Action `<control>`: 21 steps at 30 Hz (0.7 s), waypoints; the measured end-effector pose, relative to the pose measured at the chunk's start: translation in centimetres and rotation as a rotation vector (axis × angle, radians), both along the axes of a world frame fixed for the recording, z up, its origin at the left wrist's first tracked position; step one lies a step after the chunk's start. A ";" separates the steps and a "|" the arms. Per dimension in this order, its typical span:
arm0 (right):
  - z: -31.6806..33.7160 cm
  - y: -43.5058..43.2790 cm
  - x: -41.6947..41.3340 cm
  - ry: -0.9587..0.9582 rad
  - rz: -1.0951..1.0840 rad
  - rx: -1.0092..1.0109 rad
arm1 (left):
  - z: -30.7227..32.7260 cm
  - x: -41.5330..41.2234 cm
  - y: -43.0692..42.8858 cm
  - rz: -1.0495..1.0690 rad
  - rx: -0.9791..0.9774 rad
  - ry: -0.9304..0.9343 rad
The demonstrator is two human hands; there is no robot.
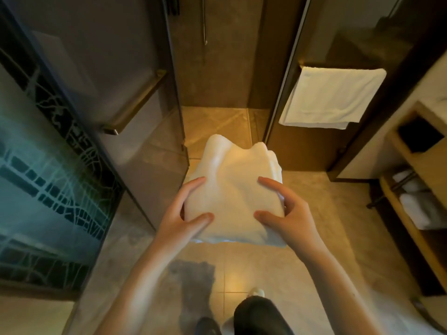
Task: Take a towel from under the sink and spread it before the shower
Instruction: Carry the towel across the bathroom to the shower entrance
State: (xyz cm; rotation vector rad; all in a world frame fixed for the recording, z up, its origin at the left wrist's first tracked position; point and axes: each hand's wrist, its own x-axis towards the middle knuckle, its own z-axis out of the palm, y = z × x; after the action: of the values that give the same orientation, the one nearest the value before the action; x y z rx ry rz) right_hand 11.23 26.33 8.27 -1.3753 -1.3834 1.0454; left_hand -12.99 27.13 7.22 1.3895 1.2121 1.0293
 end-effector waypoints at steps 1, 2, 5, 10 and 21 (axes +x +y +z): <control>-0.2 0.7 0.4 -0.011 -0.010 0.004 | -0.2 0.4 1.1 -0.004 0.000 -0.001; -0.3 1.5 0.9 -0.016 -0.019 0.003 | -0.4 0.9 2.2 -0.008 0.001 0.001; -0.9 4.2 2.6 0.000 -0.030 -0.012 | -1.0 2.7 5.4 -0.035 0.001 0.009; -2.4 10.4 6.4 0.010 -0.019 -0.020 | -2.1 6.4 11.3 -0.028 -0.015 -0.021; -3.3 26.8 16.3 -0.022 0.069 -0.045 | -2.4 16.6 25.0 0.069 -0.073 -0.008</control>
State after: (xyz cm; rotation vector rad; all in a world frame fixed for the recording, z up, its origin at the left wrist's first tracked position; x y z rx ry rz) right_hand 27.50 53.16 4.97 -1.3835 -1.4410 1.1154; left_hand 3.59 52.10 4.86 1.2938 1.2868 1.0268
